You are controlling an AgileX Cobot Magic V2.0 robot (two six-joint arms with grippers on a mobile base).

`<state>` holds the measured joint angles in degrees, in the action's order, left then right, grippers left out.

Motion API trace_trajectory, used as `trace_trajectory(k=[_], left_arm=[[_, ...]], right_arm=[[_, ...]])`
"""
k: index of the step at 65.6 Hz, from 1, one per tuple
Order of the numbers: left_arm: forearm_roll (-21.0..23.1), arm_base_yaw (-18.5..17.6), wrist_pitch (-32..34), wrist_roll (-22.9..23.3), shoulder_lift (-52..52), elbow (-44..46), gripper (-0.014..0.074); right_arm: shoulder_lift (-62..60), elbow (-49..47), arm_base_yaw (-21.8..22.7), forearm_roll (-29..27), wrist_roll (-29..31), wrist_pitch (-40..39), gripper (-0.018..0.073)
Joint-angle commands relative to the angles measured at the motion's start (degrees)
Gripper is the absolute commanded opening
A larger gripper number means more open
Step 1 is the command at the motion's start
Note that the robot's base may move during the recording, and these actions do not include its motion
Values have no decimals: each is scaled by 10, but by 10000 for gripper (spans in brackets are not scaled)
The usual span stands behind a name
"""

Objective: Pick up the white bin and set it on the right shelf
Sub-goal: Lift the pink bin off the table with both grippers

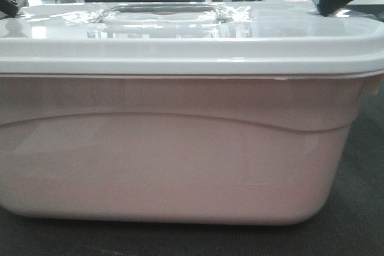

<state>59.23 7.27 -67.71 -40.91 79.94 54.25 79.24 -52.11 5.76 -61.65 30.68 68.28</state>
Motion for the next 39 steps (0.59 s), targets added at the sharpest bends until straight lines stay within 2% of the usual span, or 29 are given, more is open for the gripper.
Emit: trace_trajectory(k=[1, 10, 39], left_arm=[[34, -13, -77, -17, -18, 13, 187], [35, -13, -77, -18, -32, 13, 187], [40, -13, -77, -18, -135, 13, 187]], right_arm=[[-15, -13, -1, -78, 26, 21, 362], [-15, -13, -1, -112, 49, 37, 362], [-40, -13, -1, -157, 137, 81, 362]])
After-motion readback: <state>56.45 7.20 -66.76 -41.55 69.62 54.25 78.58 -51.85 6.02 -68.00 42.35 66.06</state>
